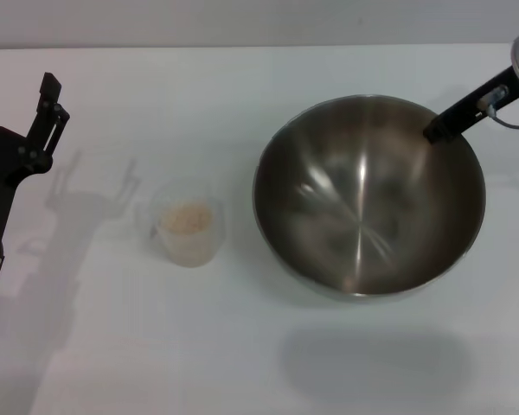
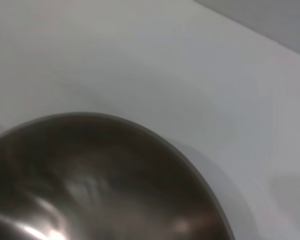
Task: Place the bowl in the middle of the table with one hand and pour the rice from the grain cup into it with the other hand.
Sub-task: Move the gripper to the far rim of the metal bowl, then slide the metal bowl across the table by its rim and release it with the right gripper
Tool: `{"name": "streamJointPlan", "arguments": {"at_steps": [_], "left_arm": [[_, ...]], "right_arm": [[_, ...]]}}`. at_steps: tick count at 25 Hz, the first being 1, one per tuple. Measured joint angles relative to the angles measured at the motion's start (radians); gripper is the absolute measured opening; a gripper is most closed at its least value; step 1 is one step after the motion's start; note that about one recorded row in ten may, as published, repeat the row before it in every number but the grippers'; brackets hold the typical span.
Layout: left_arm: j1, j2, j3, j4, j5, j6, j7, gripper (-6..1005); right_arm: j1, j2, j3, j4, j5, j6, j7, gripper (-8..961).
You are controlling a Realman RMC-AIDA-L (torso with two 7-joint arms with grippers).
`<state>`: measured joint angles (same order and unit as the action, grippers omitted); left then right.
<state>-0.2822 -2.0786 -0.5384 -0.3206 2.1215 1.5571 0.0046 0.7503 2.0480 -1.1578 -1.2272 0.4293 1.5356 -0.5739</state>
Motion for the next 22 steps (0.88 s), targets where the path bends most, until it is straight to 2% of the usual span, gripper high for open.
{"name": "streamJointPlan", "arguments": {"at_steps": [7,16,22], "left_arm": [[-0.002,0.000,0.000,0.000,0.000,0.000,0.000,786],[-0.009,0.000,0.000,0.000,0.000,0.000,0.000,784],[-0.015,0.000,-0.009,0.000,0.000,0.000,0.000,783]], "right_arm": [[-0.003,0.006,0.000,-0.041,0.071,0.045,-0.073,25],[-0.015,0.025,-0.010,-0.111,0.139,0.121,-0.209,23],[-0.020,0.025,-0.020,-0.122,0.189,0.159,-0.265,25]]}}
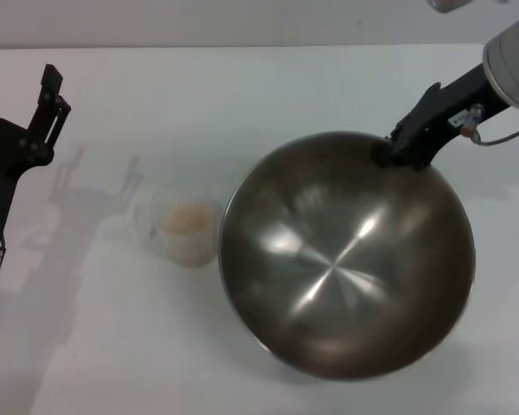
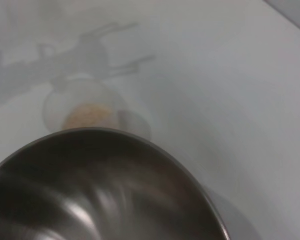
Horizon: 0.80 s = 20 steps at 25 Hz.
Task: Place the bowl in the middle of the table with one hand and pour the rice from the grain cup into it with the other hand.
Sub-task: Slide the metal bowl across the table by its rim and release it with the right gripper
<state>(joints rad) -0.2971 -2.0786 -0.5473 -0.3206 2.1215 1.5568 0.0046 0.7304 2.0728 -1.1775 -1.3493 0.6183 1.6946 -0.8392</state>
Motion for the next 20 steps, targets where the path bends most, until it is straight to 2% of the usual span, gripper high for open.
{"name": "streamJointPlan", "arguments": {"at_steps": [9,20], "left_arm": [[-0.008,0.000,-0.002,-0.001,0.000,-0.007,0.000,781],[-0.008,0.000,-0.003,-0.002,0.000,-0.008,0.000,778]], "right_arm": [[0.012,0.000,-0.078,0.057,0.064,0.011,-0.036,28],[0.026,0.003,-0.100,0.106,0.058,-0.030,-0.013,32]]}}
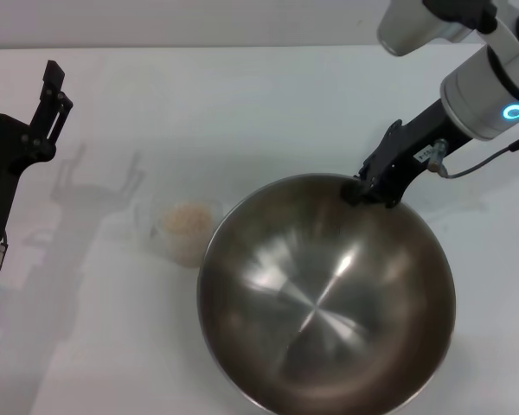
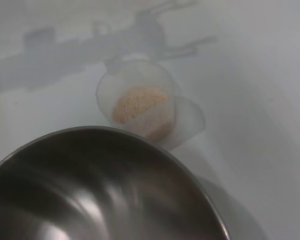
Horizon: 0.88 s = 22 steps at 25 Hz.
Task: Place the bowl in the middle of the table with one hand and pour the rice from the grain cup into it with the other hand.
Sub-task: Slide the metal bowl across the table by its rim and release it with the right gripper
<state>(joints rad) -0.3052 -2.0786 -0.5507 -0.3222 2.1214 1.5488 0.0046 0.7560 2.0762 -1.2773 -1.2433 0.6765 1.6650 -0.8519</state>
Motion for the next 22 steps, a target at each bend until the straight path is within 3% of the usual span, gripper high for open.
{"name": "streamJointPlan", "arguments": {"at_steps": [16,22], "left_arm": [[-0.002,0.000,-0.002,0.000,0.000,0.000,0.000,774],[-0.005,0.000,-0.002,0.000,0.000,0.001,0.000,773]], "right_arm": [[0.019,0.001,-0.111,0.044,-0.054,-0.042,0.059,37],[0.015,0.001,-0.136,0.000,-0.063,-0.055,0.069,139]]}}
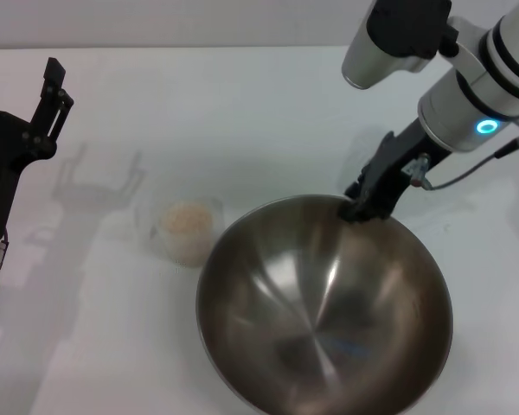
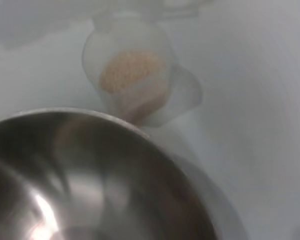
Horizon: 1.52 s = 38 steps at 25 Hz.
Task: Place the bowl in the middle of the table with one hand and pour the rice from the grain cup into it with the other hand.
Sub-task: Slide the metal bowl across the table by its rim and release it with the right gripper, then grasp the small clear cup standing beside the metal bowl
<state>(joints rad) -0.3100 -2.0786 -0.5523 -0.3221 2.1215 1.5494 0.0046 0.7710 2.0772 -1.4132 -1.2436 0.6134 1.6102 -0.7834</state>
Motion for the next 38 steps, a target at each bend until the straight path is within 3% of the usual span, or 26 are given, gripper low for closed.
{"name": "streamJointPlan", "arguments": {"at_steps": [8,11,12,14,16,17,18,20,22,23,26,27,28,31,32,33,34,35,36,37,38], "left_arm": [[0.005,0.000,0.000,0.000,0.000,0.000,0.000,771],[0.008,0.000,-0.003,0.000,0.000,0.000,0.000,771],[0.010,0.000,-0.009,0.000,0.000,0.000,0.000,770],[0.011,0.000,-0.010,0.000,0.000,0.000,0.000,770],[0.011,0.000,-0.016,0.001,0.000,0.000,0.000,770],[0.011,0.000,-0.024,0.002,0.000,0.002,0.000,769],[0.011,0.000,-0.024,0.002,0.000,0.002,0.000,769],[0.011,0.001,-0.033,0.004,0.000,0.002,0.000,769],[0.009,0.002,-0.037,0.006,0.000,0.001,0.000,768],[0.009,0.002,-0.037,0.006,0.000,0.001,0.000,768],[0.008,0.002,-0.037,0.006,0.000,0.000,0.000,767],[0.007,0.002,-0.037,0.008,0.000,0.000,0.000,767],[0.007,0.002,-0.037,0.008,0.000,0.000,0.000,767],[0.005,0.003,-0.038,0.009,0.000,0.000,0.000,766],[0.004,0.003,-0.039,0.009,0.000,0.000,0.000,766],[0.004,0.003,-0.039,0.009,0.000,0.000,0.000,766],[0.004,0.003,-0.039,0.009,0.000,0.000,0.000,765],[0.003,0.003,-0.040,0.009,0.000,0.000,0.000,765],[0.003,0.004,-0.040,0.009,0.000,0.001,0.000,765],[0.003,0.005,-0.040,0.009,0.000,0.003,0.000,765],[0.003,0.005,-0.040,0.009,0.000,0.003,0.000,765]], "right_arm": [[-0.019,0.002,-0.001,-0.145,0.000,-0.058,0.002,316],[-0.043,0.004,-0.005,-0.205,0.004,-0.169,-0.005,409],[-0.067,0.005,-0.026,-0.229,0.004,-0.267,-0.012,409],[-0.086,0.006,-0.047,-0.242,0.003,-0.331,-0.015,409],[-0.131,0.006,-0.094,-0.265,-0.001,-0.477,-0.022,409],[-0.187,0.006,-0.154,-0.282,-0.003,-0.644,-0.035,409],[-0.187,0.006,-0.154,-0.282,-0.003,-0.644,-0.035,409],[-0.238,0.006,-0.207,-0.289,-0.004,-0.797,-0.050,408],[-0.315,0.006,-0.279,-0.280,-0.005,-1.064,-0.073,408],[-0.315,0.006,-0.279,-0.280,-0.005,-1.064,-0.073,408],[-0.384,0.006,-0.353,-0.236,-0.005,-1.375,-0.091,408],[-0.416,0.006,-0.401,-0.196,-0.005,-1.554,-0.104,408],[-0.416,0.006,-0.401,-0.196,-0.005,-1.554,-0.104,408],[-0.442,0.005,-0.482,-0.085,-0.004,-1.873,-0.110,409],[-0.442,0.005,-0.531,0.007,0.001,-2.070,-0.086,409],[-0.442,0.005,-0.531,0.007,0.001,-2.070,-0.086,409],[-0.430,0.005,-0.575,0.119,0.001,-2.275,-0.019,409],[-0.430,0.005,-0.575,0.119,0.001,-2.275,-0.019,408],[-0.425,0.005,-0.590,0.172,0.001,-2.364,0.021,408],[-0.411,0.004,-0.608,0.295,0.000,-2.549,0.147,408],[-0.411,0.004,-0.608,0.295,0.000,-2.549,0.147,408]]}}
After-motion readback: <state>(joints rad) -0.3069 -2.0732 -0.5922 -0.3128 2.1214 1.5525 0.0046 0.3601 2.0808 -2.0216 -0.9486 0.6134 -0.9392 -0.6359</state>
